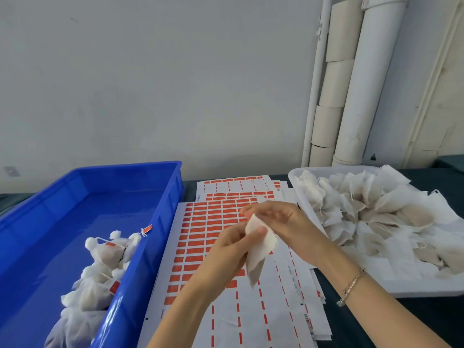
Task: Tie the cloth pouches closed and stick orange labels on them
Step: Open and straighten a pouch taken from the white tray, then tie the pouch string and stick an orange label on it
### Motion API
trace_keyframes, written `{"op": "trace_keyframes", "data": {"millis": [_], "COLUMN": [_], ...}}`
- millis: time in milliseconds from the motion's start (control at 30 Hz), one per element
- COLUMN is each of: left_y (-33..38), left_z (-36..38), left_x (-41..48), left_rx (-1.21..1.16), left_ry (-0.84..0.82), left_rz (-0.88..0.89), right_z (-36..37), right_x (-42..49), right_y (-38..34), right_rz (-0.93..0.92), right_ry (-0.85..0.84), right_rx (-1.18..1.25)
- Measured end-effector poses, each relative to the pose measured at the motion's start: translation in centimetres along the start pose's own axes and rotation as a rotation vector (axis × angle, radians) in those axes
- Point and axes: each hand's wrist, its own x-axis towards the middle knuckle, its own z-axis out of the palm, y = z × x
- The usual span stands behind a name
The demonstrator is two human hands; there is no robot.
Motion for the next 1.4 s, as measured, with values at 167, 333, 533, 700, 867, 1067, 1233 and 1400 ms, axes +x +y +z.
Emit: {"op": "trace_keyframes", "data": {"millis": [167, 333, 533, 700, 867, 1067, 1233, 1400], "left_y": [-1.3, -1.7, -1.6, -0.3, -1.2, -1.5, -1.3, -2.4], "left_z": [-0.1, -0.1, 0.1, 0.7, 1.0, 1.9, 2.2, 1.9], "left_x": [0.3, 0.1, -0.1, -0.6, -1.4, -2.0, -2.0, -2.7], "left_rx": [0.111, 0.18, 0.087, -0.22, -0.11, -0.056, -0.149, -0.158], "left_ry": [0.484, 0.634, 0.444, 0.314, 0.27, 0.226, 0.243, 0.238], "left_rz": [0.167, 0.173, 0.021, -0.109, -0.02, 0.056, -0.017, -0.071], "right_z": [0.4, 1.0, 1.1, 1.2, 1.1, 0.7, 0.9, -0.4], "right_x": [-1.0, -1.8, -1.9, -2.1, -2.0, -0.7, 0.3, 0.1], "right_y": [1.4, 2.2, 1.9, 1.4, 1.0, 0.2, 0.7, 1.0], "right_rz": [0.147, 0.104, -0.106, -0.303, -0.324, -0.318, -0.297, -0.286], "right_ry": [0.179, 0.251, 0.269, 0.273, 0.281, 0.394, 0.434, 0.506], "right_rx": [-0.007, -0.118, -0.537, -0.75, -0.766, -0.729, -0.707, -0.694]}}
